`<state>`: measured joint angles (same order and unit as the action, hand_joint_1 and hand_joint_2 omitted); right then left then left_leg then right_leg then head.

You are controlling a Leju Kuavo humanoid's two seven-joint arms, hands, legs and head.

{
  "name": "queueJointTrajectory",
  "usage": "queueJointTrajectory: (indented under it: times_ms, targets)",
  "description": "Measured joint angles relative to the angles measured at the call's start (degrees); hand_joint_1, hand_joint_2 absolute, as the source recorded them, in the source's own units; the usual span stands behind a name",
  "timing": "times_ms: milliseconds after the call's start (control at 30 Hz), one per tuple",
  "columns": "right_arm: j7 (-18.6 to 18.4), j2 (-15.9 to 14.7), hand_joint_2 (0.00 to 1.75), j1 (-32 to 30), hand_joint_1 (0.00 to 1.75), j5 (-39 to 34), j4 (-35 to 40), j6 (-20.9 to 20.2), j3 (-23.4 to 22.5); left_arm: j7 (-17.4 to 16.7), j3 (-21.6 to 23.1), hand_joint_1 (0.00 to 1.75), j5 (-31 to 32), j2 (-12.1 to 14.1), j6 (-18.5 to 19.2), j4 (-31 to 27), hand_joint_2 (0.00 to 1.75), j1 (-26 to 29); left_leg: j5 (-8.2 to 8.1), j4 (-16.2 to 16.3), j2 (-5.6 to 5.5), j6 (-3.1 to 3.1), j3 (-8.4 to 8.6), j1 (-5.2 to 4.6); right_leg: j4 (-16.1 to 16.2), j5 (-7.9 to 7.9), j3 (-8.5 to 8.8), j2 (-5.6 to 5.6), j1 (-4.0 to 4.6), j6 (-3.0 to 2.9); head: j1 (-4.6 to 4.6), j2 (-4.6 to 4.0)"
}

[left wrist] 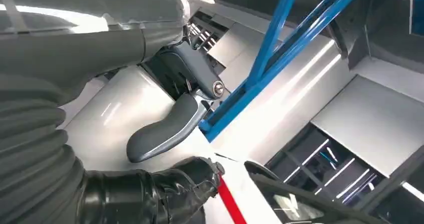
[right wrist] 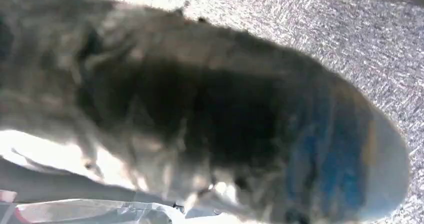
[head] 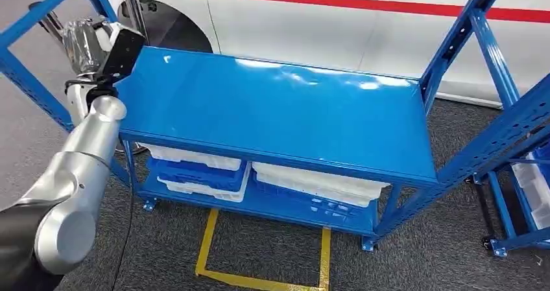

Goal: Take the parts from the cabinet and place them on the table.

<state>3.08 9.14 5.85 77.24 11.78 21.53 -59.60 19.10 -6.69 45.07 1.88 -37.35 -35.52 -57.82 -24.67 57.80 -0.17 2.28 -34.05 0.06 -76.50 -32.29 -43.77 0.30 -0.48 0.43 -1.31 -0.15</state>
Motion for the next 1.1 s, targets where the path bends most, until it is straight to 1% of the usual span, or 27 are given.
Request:
queueJointTrajectory:
  times_ms: [33, 67, 100, 133, 167, 267, 300, 333, 367, 433, 467, 500, 533, 567, 600, 633, 667, 733, 800, 833, 867, 933, 967, 1000, 1033, 1067, 1100]
  targets:
    - [0.0, 0.0, 0.00, 0.0, 0.00, 0.0, 0.0, 0.0, 0.0, 0.1, 0.0, 1.75, -0.2, -0.1, -0.1, 0.0, 1.75, 0.0, -0.13, 0.2, -0.06, -0.02, -0.01, 0.01, 2.1, 1.70, 0.96, 0.00, -0.05, -0.02, -0.04, 0.00]
    - [0.0, 0.0, 0.00, 0.1, 0.00, 0.0, 0.0, 0.0, 0.0, 0.2, 0.0, 1.75, -0.4, -0.3, -0.3, 0.0, 1.75, 0.0, -0.27, 0.5, -0.12, -0.15, 0.01, 0.03, 6.1, 4.07, 2.99, 0.00, -0.15, -0.05, 0.00, 0.00]
    - [0.0, 0.0, 0.00, 0.1, 0.00, 0.0, 0.0, 0.1, 0.0, 0.4, 0.0, 1.75, -0.5, -0.5, -0.5, 0.0, 1.75, -0.1, -0.53, 1.0, -0.18, -0.39, 0.00, 0.04, 11.5, 6.73, 5.69, 0.00, -0.28, -0.14, -0.02, 0.00]
    - [0.0, 0.0, 0.00, 0.1, 0.00, 0.0, 0.0, 0.1, 0.0, 0.5, 0.0, 1.75, -0.5, -0.6, -0.7, 0.0, 1.75, -0.2, -0.85, 1.3, -0.16, -0.63, -0.27, 0.04, 14.5, 6.70, 6.89, 0.09, -0.31, -0.30, -0.02, 0.00]
    - [0.0, 0.0, 0.00, 0.1, 0.00, 0.0, 0.0, 0.1, 0.0, 0.7, 0.0, 1.75, -0.5, -0.6, -1.1, 0.0, 1.75, -0.3, -1.01, 2.1, -0.20, -0.89, -0.84, -0.41, 15.3, 6.58, 7.19, 0.14, -0.18, -0.47, 0.11, 0.00]
    - [0.0, 0.0, 0.00, 0.1, 0.00, 0.1, 0.0, 0.2, 0.0, 1.1, 0.0, 1.75, -0.5, -0.9, -1.8, 0.0, 1.75, -0.2, -0.55, 1.7, -0.26, -1.56, -0.94, -0.26, 15.1, 6.87, 6.92, 0.17, 0.14, -1.03, 0.09, 0.00]
    - [-0.1, 0.0, 0.00, 0.1, 0.00, 0.1, 0.0, 0.3, 0.0, 1.2, 0.0, 1.75, -0.5, -1.1, -2.0, 0.0, 1.75, -0.2, -0.87, 1.9, -0.30, -1.78, -1.12, -0.25, 15.6, 7.31, 7.01, 0.04, -0.22, -1.70, 0.07, 0.00]
    - [-0.1, 0.0, 0.00, 0.1, 0.00, 0.1, 0.0, 0.4, 0.0, 1.3, 0.0, 1.75, -0.5, -1.2, -2.1, 0.0, 1.75, -0.2, -1.97, 2.7, -0.16, -2.05, -1.51, -0.08, 15.8, 7.53, 7.01, 0.01, -0.24, -2.02, 0.09, 0.00]
    - [-0.1, 0.0, 0.00, 0.2, 0.00, 0.1, 0.0, 0.5, 0.0, 1.3, 0.0, 1.75, -0.5, -1.2, -2.1, 0.0, 1.75, -0.3, -4.41, 5.6, -0.17, -2.40, -2.44, -0.03, 15.9, 7.73, 6.83, 0.02, -0.24, -2.32, 0.11, 0.00]
    - [-0.1, 0.0, 0.00, 0.2, 0.00, 0.1, 0.0, 0.5, 0.0, 1.3, 0.0, 1.75, -0.5, -1.2, -2.3, 0.0, 1.75, -0.1, -9.07, 14.3, -0.15, -2.90, -5.66, 0.16, 15.9, 7.95, 6.48, 0.03, -0.18, -2.61, 0.11, 0.00]
    - [-0.1, 0.0, 0.00, 0.2, 0.00, 0.1, 0.0, 0.5, 0.0, 1.3, 0.0, 1.75, -0.5, -1.3, -2.3, 0.0, 1.75, 0.1, -10.39, 17.7, -0.15, -3.03, -6.87, 0.17, 15.9, 8.12, 6.28, 0.03, -0.16, -2.64, 0.09, 0.00]
    - [-0.1, 0.0, 0.00, 0.1, 0.00, 0.1, 0.0, 0.5, 0.0, 1.3, 0.0, 1.75, -0.5, -1.3, -2.3, 0.0, 1.75, 0.4, -10.35, 18.7, -0.15, -3.11, -6.97, 0.19, 15.9, 8.38, 6.08, 0.00, -0.16, -2.61, 0.09, 0.00]
    - [-0.1, 0.0, 0.00, 0.1, 0.00, 0.1, 0.0, 0.5, 0.0, 1.3, 0.0, 1.75, -0.5, -1.3, -2.3, 0.0, 1.75, 0.5, -9.05, 16.8, -0.14, -3.02, -5.66, 0.20, 15.9, 8.59, 5.84, -0.01, -0.16, -2.56, 0.11, 0.00]
    - [-0.1, 0.0, 0.00, 0.1, 0.00, 0.1, 0.0, 0.5, 0.0, 1.3, 0.0, 1.75, -0.5, -1.4, -2.3, 0.0, 1.75, 0.5, -7.08, 12.7, -0.14, -2.84, -3.26, 0.19, 15.9, 8.85, 5.67, -0.02, -0.16, -2.51, 0.09, 0.00]
    - [-0.1, 0.0, 0.00, 0.1, 0.00, 0.1, 0.0, 0.5, 0.0, 1.3, 0.0, 1.75, -0.5, -1.4, -2.3, 0.0, 1.75, 0.4, -4.77, 7.0, -0.14, -2.54, 0.15, 0.16, 15.9, 9.06, 5.57, -0.01, -0.16, -2.37, 0.11, 0.00]
    - [-0.1, 0.0, 0.00, 0.1, 0.00, 0.1, 0.0, 0.5, 0.0, 1.5, 0.0, 1.75, -0.5, -1.4, -2.3, -0.1, 1.75, 0.1, -3.56, 2.3, -0.12, -2.18, 3.06, 0.09, 15.9, 9.25, 5.57, -0.02, -0.17, -2.23, 0.09, 0.00]
    - [-0.1, 0.2, 0.00, 0.1, 0.00, 0.1, 0.0, 0.5, 0.0, 1.6, 0.0, 1.75, -0.5, -1.6, -2.3, -0.2, 1.75, -0.1, -4.19, 0.5, -0.16, -2.10, 3.87, -0.27, 15.9, 9.50, 5.33, -0.02, 0.10, -1.90, 0.09, 0.00]
    - [0.0, 0.2, 0.00, 0.2, 0.00, 0.1, 0.0, 0.5, 0.0, 1.8, 0.0, 1.75, -0.5, -1.9, -2.5, -0.4, 1.75, -0.2, -3.56, 0.7, -0.20, -1.73, 3.35, -0.52, 16.1, 10.16, 5.17, -0.05, -0.16, -1.22, 0.09, 0.00]
    - [0.0, 0.3, 0.00, 0.1, 0.00, 0.1, 0.0, 0.5, 0.0, 1.8, 0.0, 1.75, -0.5, -2.1, -2.5, -0.6, 1.75, -0.2, -2.30, 0.0, -0.04, -0.85, 3.17, -0.51, 16.7, 11.02, 5.14, 0.04, -0.19, -0.48, 0.07, 0.00]
    - [0.0, 0.3, 0.00, 0.1, 0.00, 0.0, 0.0, 0.5, 0.0, 1.8, 0.2, 1.75, -0.5, -2.5, -2.5, -0.7, 1.75, -0.2, -1.41, -0.6, 0.28, -0.53, 3.03, -0.07, 15.9, 9.68, 4.70, 0.00, -0.28, -0.36, 0.05, 0.00]
    - [0.0, 0.3, 0.00, 0.2, 0.00, 0.0, 0.0, 0.5, 0.0, 1.8, 0.3, 1.75, -0.5, -2.6, -2.5, -0.9, 1.75, -0.2, -0.93, -0.8, 0.29, -0.02, 2.52, -0.10, 14.0, 6.92, 4.07, -0.03, -0.23, -0.22, 0.02, 0.00]
    - [0.0, 0.3, 0.00, 0.1, 0.00, 0.0, 0.0, 0.5, 0.0, 1.8, 0.4, 1.75, -0.5, -2.7, -2.5, -1.1, 1.75, -0.2, -0.05, -0.7, 0.34, 0.26, 1.20, -0.17, 6.0, 0.68, 1.77, -0.01, -0.35, 0.09, 0.02, 0.00]
    - [0.0, 0.3, 0.00, 0.0, 0.00, -0.1, 0.0, 0.6, 0.0, 1.8, 0.4, 1.75, -0.6, -2.8, -2.5, -1.1, 1.75, -0.1, 0.44, -0.6, 0.34, 0.25, 0.46, -0.20, 2.2, -1.14, 0.86, -0.02, -0.39, 0.28, 0.04, 0.00]
    - [0.0, 0.3, 0.00, 0.0, 0.00, -0.1, 0.0, 0.6, 0.0, 1.8, 0.5, 1.75, -0.8, -2.8, -2.5, -1.1, 1.75, 0.1, 0.92, -0.5, 0.34, 0.16, -0.26, -0.20, 0.0, -1.21, 0.79, -0.02, -0.46, 0.47, 0.02, 0.00]
    - [0.0, 0.3, 0.00, 0.1, 0.00, -0.1, 0.0, 0.6, 0.0, 1.9, 0.5, 1.75, -1.1, -2.8, -2.5, -1.2, 1.75, 0.4, 1.34, -0.3, 0.34, -0.05, -0.99, -0.16, 0.4, 0.14, 1.87, -0.04, -0.61, 0.65, 0.05, 0.00]
    - [0.0, 0.3, 0.00, 0.1, 0.00, -0.1, 0.0, 0.6, 0.0, 1.9, 0.5, 1.75, -1.2, -2.8, -2.5, -1.4, 1.75, 0.6, 1.64, 0.0, 0.34, -0.27, -1.69, -0.07, 2.8, 2.02, 3.90, -0.04, -0.82, 0.80, 0.05, 0.00]
    - [0.0, 0.3, 0.00, 0.1, 0.00, -0.1, 0.0, 0.6, 0.0, 2.0, 0.4, 1.75, -1.2, -2.8, -2.5, -1.6, 1.75, 0.7, 1.85, 0.5, 0.34, -0.50, -2.53, 0.05, 6.8, 3.89, 6.90, -0.07, -1.03, 0.93, 0.05, 0.00]
